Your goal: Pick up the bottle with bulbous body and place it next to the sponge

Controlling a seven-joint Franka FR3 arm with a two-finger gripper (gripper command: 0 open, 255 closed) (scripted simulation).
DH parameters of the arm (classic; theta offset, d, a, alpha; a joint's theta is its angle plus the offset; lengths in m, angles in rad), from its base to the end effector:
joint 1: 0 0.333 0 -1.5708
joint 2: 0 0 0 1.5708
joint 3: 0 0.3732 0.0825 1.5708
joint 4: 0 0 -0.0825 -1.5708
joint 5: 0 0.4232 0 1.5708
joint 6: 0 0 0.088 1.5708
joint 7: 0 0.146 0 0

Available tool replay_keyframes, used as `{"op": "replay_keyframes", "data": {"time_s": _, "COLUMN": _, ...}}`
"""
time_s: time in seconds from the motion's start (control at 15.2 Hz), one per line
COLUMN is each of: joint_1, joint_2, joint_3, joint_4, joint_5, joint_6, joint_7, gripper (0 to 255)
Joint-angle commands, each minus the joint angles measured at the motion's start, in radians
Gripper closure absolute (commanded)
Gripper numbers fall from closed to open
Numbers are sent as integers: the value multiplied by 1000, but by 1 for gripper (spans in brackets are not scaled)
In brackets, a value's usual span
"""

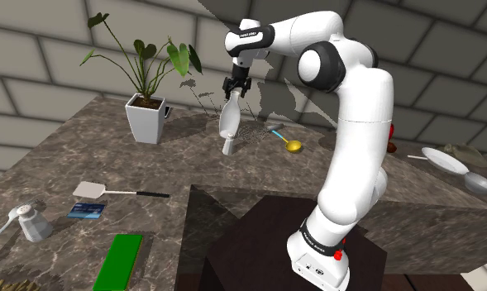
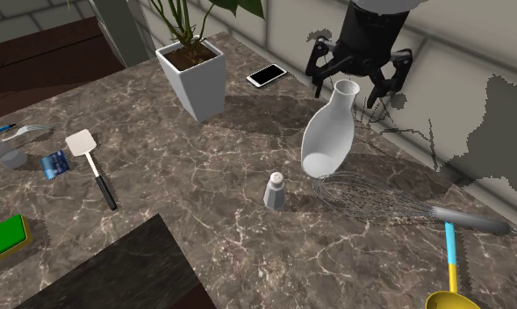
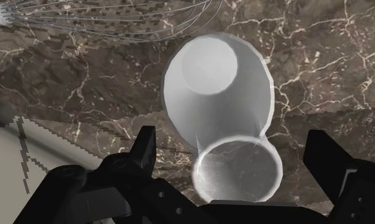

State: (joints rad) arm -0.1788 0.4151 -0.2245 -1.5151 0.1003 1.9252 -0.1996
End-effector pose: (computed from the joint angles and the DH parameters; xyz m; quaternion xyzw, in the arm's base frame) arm 0.6911 -0.2590 0.4292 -0.9940 0.1096 -0.0034 0.0012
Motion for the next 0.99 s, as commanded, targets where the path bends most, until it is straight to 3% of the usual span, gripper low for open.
{"op": "replay_keyframes", "data": {"time_s": 0.0, "joint_1": 0, "joint_2": 0, "joint_3": 0, "joint_4": 0, "joint_5": 0, "joint_6": 1, "joint_7": 0, "gripper": 0}}
{"op": "replay_keyframes", "data": {"time_s": 0.13, "joint_1": 0, "joint_2": 0, "joint_3": 0, "joint_4": 0, "joint_5": 0, "joint_6": 1, "joint_7": 0, "gripper": 0}}
{"op": "replay_keyframes", "data": {"time_s": 0.2, "joint_1": 0, "joint_2": 0, "joint_3": 0, "joint_4": 0, "joint_5": 0, "joint_6": 1, "joint_7": 0, "gripper": 255}}
{"op": "replay_keyframes", "data": {"time_s": 0.92, "joint_1": 0, "joint_2": -5, "joint_3": -1, "joint_4": 19, "joint_5": -2, "joint_6": -24, "joint_7": 1, "gripper": 255}}
